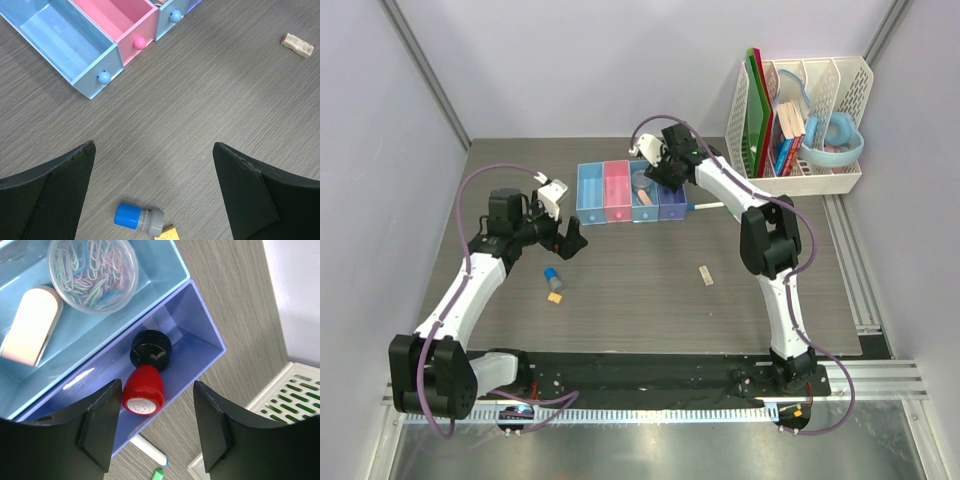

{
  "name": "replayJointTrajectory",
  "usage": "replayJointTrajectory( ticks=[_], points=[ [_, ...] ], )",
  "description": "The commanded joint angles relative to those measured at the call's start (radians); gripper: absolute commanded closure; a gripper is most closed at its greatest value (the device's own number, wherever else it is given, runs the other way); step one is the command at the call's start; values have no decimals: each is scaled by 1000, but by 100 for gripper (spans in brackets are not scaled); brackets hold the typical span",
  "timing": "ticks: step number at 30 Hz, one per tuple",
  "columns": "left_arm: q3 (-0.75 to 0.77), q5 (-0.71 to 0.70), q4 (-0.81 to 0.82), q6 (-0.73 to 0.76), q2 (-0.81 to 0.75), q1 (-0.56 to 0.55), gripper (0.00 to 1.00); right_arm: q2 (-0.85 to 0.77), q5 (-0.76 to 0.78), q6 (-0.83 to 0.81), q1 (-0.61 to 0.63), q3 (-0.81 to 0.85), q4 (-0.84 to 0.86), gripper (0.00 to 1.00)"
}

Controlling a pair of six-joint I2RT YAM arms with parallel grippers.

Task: Sort the stationery into containers
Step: Place the stationery in the storage box, then pick up the stationery from the center of the board.

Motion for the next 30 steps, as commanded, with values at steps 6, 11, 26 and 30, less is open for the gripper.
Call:
replayJointTrajectory(
  ticks=[6,11,26,30],
  points=[
    [-9,29,32,-7,-12,5,0,-111,66,-31,13,24,81,36],
    [-7,31,32,-7,-12,6,0,-128,85,-36,18,35,87,36],
    [142,-85,-299,111,247,67,3,-381,-35,113,18,-207,35,36],
    [137,-46,-370,219,258,104,5,-490,-82,152,18,-325,42,36]
  ],
)
